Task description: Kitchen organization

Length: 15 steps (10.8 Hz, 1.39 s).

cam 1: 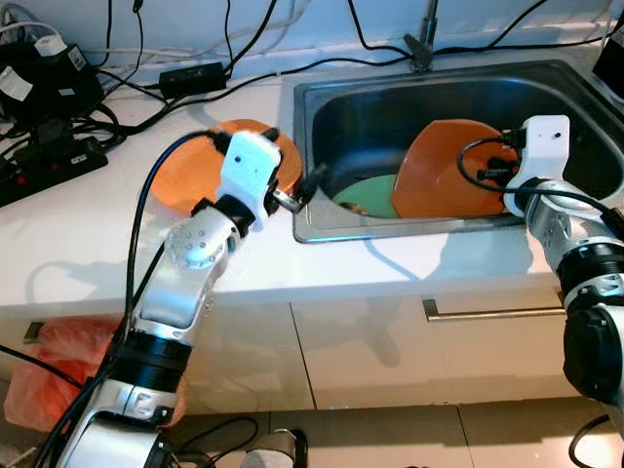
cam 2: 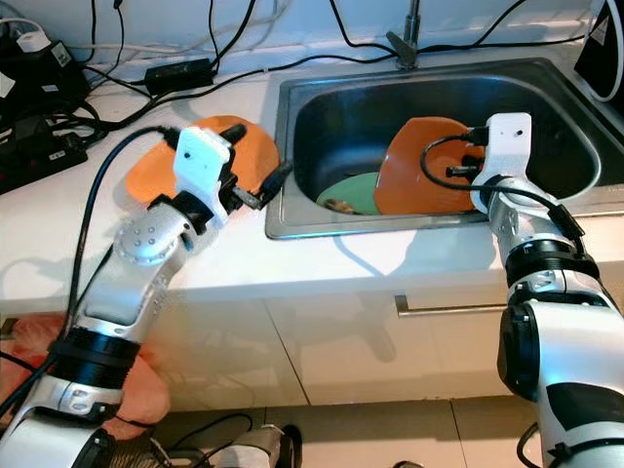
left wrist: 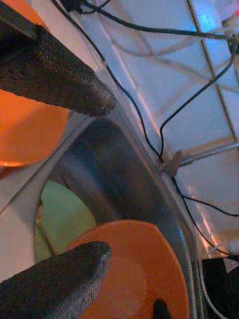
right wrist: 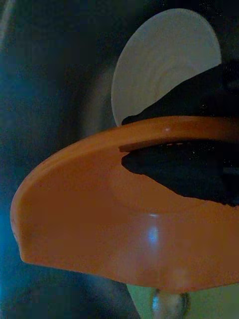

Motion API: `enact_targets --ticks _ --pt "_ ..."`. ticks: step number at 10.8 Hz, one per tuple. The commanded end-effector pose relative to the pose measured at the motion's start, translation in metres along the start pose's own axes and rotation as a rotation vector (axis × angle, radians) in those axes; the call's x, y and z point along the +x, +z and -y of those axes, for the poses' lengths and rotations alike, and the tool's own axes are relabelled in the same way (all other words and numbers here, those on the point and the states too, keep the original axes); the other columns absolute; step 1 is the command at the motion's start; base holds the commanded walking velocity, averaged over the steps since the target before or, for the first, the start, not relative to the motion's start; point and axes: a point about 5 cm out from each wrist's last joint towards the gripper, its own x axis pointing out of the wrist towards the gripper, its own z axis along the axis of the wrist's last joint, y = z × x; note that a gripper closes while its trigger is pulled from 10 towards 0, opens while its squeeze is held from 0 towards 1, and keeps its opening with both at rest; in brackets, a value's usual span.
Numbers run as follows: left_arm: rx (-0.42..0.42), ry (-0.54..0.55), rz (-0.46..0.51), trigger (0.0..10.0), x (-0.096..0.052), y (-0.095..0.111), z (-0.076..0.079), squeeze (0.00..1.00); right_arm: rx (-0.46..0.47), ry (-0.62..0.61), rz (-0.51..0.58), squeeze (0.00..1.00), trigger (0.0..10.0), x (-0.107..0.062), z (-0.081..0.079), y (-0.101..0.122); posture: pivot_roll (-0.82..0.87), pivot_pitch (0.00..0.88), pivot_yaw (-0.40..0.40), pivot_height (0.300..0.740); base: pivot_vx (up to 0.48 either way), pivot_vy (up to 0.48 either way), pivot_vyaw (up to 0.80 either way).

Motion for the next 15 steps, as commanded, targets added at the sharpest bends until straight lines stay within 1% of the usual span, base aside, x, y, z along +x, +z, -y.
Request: enact_targets --ticks 1,2,3,4,5,7,10,11,12,13,14,15 --pt "0.006 -0.023 -0.011 10.0 0.0 0.005 -0.002 1.0 -0.027 0.012 -0.14 0.0 10.0 -0.003 0.003 -0.035 0.2 0.091 0.121 0.74 0.0 0.0 0.0" --pt "-0.011 -0.047 -0.051 10.0 -0.001 0.002 -0.001 1.0 -0.052 0.019 -0.155 0.08 10.0 -0.004 0.004 -0.039 0.2 0.09 0.121 0.74 0.0 0.0 0.0" --pt "-0.042 -0.075 -0.103 10.0 -0.003 -0.001 0.0 1.0 -0.076 0.016 -0.166 0.28 10.0 -0.005 0.006 -0.043 0.2 0.089 0.12 0.74 0.0 0.0 0.0" --pt "-0.067 -0.093 -0.133 10.0 -0.003 -0.001 -0.001 1.0 -0.079 0.011 -0.172 0.5 10.0 -0.006 0.009 -0.045 0.2 0.089 0.12 0.74 0.0 0.0 0.0" --pt "-0.059 -0.104 -0.151 10.0 -0.003 -0.001 -0.002 1.0 -0.082 0.013 -0.175 1.0 10.0 -0.007 0.01 -0.046 0.2 0.089 0.12 0.74 0.0 0.0 0.0" --pt "-0.064 -0.113 -0.164 10.0 -0.002 0.001 -0.002 1.0 -0.1 0.015 -0.188 1.0 10.0 -0.008 0.012 -0.05 0.2 0.091 0.124 0.74 0.0 0.0 0.0" --pt "-0.066 -0.108 -0.184 10.0 -0.003 0.0 -0.005 1.0 -0.085 0.02 -0.17 1.0 10.0 -0.008 0.012 -0.046 0.2 0.092 0.12 0.74 0.0 0.0 0.0" --pt "-0.04 -0.109 -0.202 10.0 -0.005 -0.001 -0.006 1.0 -0.047 0.014 -0.131 1.0 10.0 -0.006 0.011 -0.036 0.2 0.092 0.12 0.74 0.0 0.0 0.0" --pt "-0.01 -0.116 -0.224 10.0 -0.006 -0.003 -0.008 1.0 -0.032 0.032 -0.099 1.0 10.0 -0.004 0.007 -0.029 0.2 0.093 0.12 0.74 0.0 0.0 0.0" --pt "0.045 -0.12 -0.254 10.0 -0.009 -0.006 -0.015 1.0 0.007 0.084 -0.04 1.0 10.0 0.0 -0.005 -0.013 0.2 0.095 0.121 0.74 0.0 0.0 0.0" --pt "0.072 -0.111 -0.269 10.0 -0.01 -0.007 -0.022 1.0 0.058 0.156 0.02 1.0 10.0 0.002 -0.02 0.001 0.2 0.095 0.122 0.74 0.0 0.0 0.0" --pt "0.126 -0.105 -0.291 10.0 -0.012 -0.009 -0.028 1.0 0.116 0.225 0.068 1.0 10.0 0.003 -0.033 0.01 0.2 0.096 0.123 0.74 0.0 0.0 0.0"
